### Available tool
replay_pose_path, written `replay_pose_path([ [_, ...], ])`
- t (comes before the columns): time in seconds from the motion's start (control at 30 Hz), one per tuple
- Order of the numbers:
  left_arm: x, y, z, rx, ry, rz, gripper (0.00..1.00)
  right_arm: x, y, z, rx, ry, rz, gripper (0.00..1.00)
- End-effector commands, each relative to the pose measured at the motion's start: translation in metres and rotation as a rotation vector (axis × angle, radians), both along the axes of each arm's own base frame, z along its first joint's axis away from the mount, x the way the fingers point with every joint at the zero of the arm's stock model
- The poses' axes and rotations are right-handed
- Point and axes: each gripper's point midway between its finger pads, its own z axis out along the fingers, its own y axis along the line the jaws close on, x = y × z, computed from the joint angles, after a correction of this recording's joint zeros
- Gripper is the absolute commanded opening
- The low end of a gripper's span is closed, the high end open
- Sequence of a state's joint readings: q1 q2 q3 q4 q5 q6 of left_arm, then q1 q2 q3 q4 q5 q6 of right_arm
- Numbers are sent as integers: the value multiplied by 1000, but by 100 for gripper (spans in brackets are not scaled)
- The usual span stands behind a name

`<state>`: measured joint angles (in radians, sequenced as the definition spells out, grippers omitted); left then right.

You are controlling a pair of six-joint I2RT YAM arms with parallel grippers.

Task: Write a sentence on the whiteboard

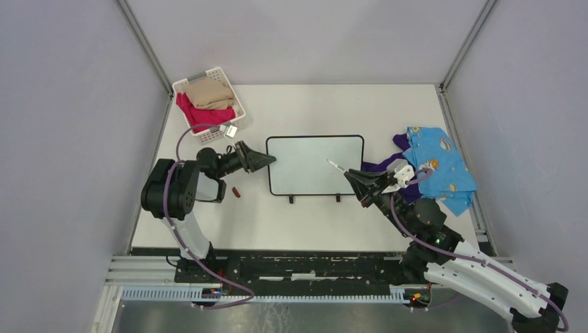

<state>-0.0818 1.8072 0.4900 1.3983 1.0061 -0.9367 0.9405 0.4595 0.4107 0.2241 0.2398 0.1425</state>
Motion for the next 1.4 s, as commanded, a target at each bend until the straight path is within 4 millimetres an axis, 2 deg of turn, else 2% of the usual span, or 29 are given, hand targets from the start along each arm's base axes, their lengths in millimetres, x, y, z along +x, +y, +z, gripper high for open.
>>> replay_pose_path([
  [0.0, -5, -3, 8, 13, -90, -33, 52, -2, 3, 13, 55, -17, 17, 0],
  [0.8, -9, -9, 0, -18, -68, -43, 35, 3, 27, 9, 60, 34, 72, 0],
  [1.37, -9, -10, 1, -20, -71, -44, 31, 6, 49, 2, 38, 61, 106, 0],
])
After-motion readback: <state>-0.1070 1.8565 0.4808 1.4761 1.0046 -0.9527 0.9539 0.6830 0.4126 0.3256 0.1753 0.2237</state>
